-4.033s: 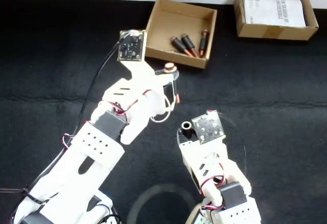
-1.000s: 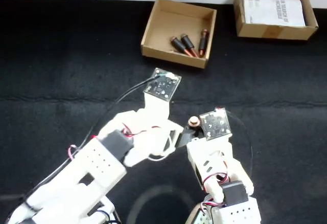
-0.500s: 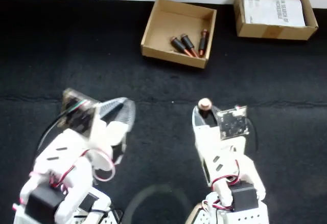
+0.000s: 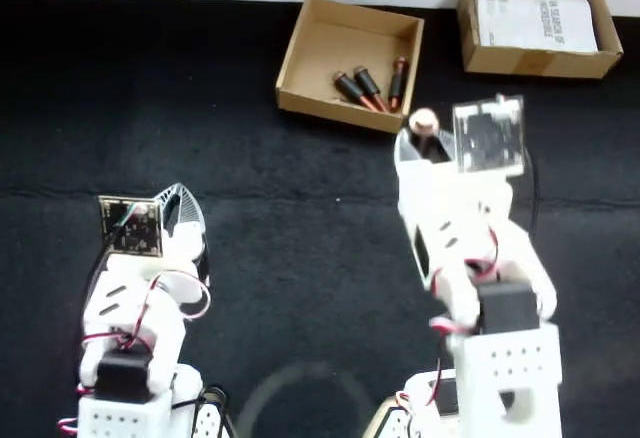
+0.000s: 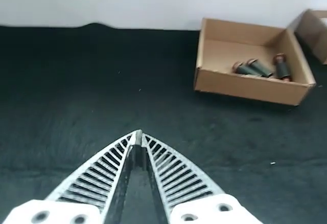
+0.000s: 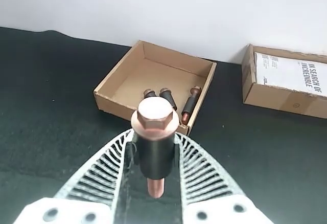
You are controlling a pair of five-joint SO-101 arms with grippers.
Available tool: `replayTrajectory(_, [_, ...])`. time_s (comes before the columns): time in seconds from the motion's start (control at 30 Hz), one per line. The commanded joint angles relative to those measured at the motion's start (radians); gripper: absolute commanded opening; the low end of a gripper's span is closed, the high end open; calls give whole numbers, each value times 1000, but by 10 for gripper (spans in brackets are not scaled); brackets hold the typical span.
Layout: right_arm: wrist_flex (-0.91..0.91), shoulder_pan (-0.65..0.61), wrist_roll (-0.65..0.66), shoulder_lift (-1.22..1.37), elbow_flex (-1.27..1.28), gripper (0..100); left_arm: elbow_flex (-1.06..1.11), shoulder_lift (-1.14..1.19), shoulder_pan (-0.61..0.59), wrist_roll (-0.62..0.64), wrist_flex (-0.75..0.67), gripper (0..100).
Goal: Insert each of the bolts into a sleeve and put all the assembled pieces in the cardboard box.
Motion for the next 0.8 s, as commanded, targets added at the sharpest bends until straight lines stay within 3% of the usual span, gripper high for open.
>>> replayTrajectory(0.0, [-24, 12, 2, 142, -182, 7, 96, -19, -53, 0, -92, 9])
replayTrajectory(0.13, [-24, 12, 2, 302, -331, 7, 183, -8, -133, 0, -178, 9])
replayTrajectory(0.5, [-19, 12, -23, 773, -719, 7, 182, -4, -168, 0, 63, 9])
replayTrajectory(0.77, [107, 10, -146, 1116, -1021, 7, 182, -4, -166, 0, 74, 9])
